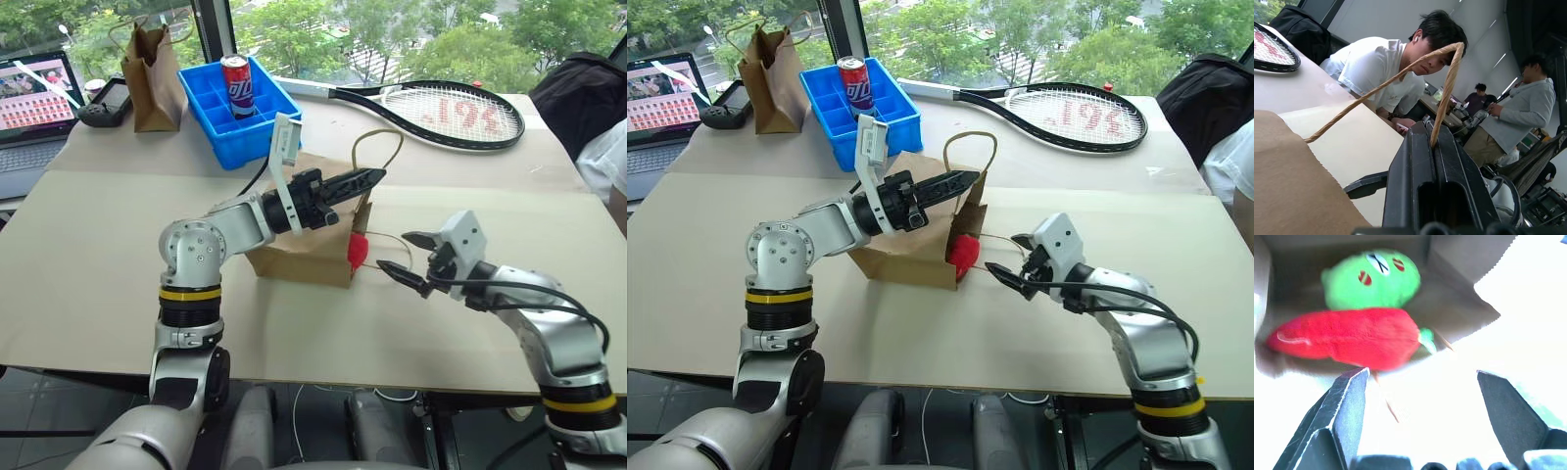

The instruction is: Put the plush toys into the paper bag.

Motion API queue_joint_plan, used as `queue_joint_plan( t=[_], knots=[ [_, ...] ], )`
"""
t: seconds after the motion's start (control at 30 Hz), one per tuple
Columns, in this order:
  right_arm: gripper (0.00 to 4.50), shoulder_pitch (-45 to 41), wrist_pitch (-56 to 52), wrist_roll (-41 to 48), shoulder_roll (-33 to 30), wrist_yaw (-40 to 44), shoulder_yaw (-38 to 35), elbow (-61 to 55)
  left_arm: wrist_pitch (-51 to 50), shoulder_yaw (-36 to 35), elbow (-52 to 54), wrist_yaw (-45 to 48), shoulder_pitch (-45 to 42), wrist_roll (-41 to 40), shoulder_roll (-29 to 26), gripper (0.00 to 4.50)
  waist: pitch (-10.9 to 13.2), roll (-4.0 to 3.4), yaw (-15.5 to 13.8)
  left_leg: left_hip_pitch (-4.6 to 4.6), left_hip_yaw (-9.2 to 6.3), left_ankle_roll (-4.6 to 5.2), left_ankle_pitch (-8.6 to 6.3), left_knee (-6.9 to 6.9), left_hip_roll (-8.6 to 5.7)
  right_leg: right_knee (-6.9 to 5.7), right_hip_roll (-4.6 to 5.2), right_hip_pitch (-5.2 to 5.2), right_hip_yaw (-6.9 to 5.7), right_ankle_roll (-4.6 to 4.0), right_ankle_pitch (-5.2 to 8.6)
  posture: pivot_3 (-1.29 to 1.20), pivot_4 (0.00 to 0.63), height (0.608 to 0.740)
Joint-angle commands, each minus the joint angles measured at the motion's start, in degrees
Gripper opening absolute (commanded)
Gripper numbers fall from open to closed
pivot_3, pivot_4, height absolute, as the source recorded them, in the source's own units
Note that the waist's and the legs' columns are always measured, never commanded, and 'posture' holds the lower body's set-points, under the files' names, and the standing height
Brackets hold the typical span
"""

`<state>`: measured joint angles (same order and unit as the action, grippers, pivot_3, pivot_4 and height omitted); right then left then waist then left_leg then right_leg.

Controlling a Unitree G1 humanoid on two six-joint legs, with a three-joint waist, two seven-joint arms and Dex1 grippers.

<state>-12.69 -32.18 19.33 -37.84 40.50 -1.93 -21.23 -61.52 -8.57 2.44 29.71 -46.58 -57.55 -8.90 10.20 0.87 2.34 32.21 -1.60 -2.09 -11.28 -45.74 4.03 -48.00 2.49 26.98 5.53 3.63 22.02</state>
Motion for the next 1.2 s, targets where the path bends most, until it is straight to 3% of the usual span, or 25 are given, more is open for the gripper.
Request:
queue_joint_plan(
  t=[0.03,0.2,0.4,0.53,0.73,0.9,1.03,1.13,1.2],
  knots=[
    [3.89,0.7,-2.7,-1.0,0.8,-3.6,-0.8,-0.9,0.3,0.2,1.5,0.8,-1.1,-1.0,-0.4,0.0,0.0,0.01,0.0,0.0,0.0,0.0,0.0,0.0,0.0,0.0,0.0,0.0,0.0,0.0,0.0,0.0,0.15,0.658],
    [3.89,5.0,-23.3,21.9,11.5,-10.0,-13.1,-6.6,0.6,0.2,1.7,0.6,-1.2,-0.6,-1.0,0.0,0.0,0.01,-0.2,0.01,-0.01,0.0,0.0,0.0,0.0,-0.01,0.0,-0.02,-0.01,0.0,0.0,0.0,0.15,0.658],
    [3.89,15.4,-31.4,42.5,13.5,-14.3,-25.0,-11.9,0.5,0.0,2.4,0.0,-0.7,-0.9,-1.8,0.0,0.0,0.0,-0.9,0.1,-0.04,0.01,0.0,0.0,-0.05,0.05,0.01,-0.06,0.01,0.01,0.03,0.0,0.15,0.658],
    [3.89,17.9,-32.3,52.9,18.7,-25.7,-25.6,-9.6,0.4,0.2,2.3,-0.1,-0.7,-1.1,-1.8,0.0,0.0,0.0,-0.6,0.05,-0.05,0.03,0.01,-0.01,-0.02,0.05,-0.02,-0.07,0.0,-0.01,0.03,0.0,0.15,0.658],
    [3.89,11.9,-24.9,59.3,32.2,-46.0,-22.3,-4.0,0.4,0.4,2.2,0.1,-0.9,-1.0,-2.0,0.0,0.0,0.0,0.4,0.05,-0.02,0.13,0.08,-0.01,0.0,-0.06,-0.04,0.05,0.05,-0.03,0.04,0.0,0.15,0.658],
    [3.89,8.9,-20.9,59.9,35.3,-54.0,-21.3,-0.4,0.5,0.5,2.2,-0.1,-0.9,-1.0,-2.1,0.0,0.0,-0.02,0.0,0.16,-0.03,0.14,0.08,-0.01,-0.03,-0.04,-0.02,0.07,0.03,-0.03,0.05,0.0,0.15,0.658],
    [3.89,4.4,-15.5,54.7,37.2,-56.8,-20.9,7.2,0.6,0.6,2.2,-0.1,-1.0,-1.0,-2.2,0.0,0.0,-0.02,0.2,0.13,-0.03,0.17,0.11,-0.01,-0.02,-0.03,-0.03,0.04,0.01,-0.03,0.02,0.0,0.15,0.658],
    [3.21,3.1,-12.7,54.3,37.9,-55.6,-20.8,8.2,0.8,0.5,2.0,0.1,-1.1,-0.8,-2.5,0.0,0.0,-0.02,0.2,0.04,-0.03,0.29,0.19,-0.01,-0.02,-0.05,-0.04,0.01,0.0,-0.05,-0.03,0.0,0.15,0.658],
    [2.44,2.5,-11.5,55.2,38.2,-53.2,-20.1,6.7,0.9,0.4,2.0,0.1,-1.0,-0.7,-2.7,0.0,0.0,-0.02,0.2,0.04,-0.03,0.33,0.21,-0.01,-0.02,-0.05,-0.04,0.01,0.01,-0.05,-0.04,0.0,0.15,0.658]
  ],
)
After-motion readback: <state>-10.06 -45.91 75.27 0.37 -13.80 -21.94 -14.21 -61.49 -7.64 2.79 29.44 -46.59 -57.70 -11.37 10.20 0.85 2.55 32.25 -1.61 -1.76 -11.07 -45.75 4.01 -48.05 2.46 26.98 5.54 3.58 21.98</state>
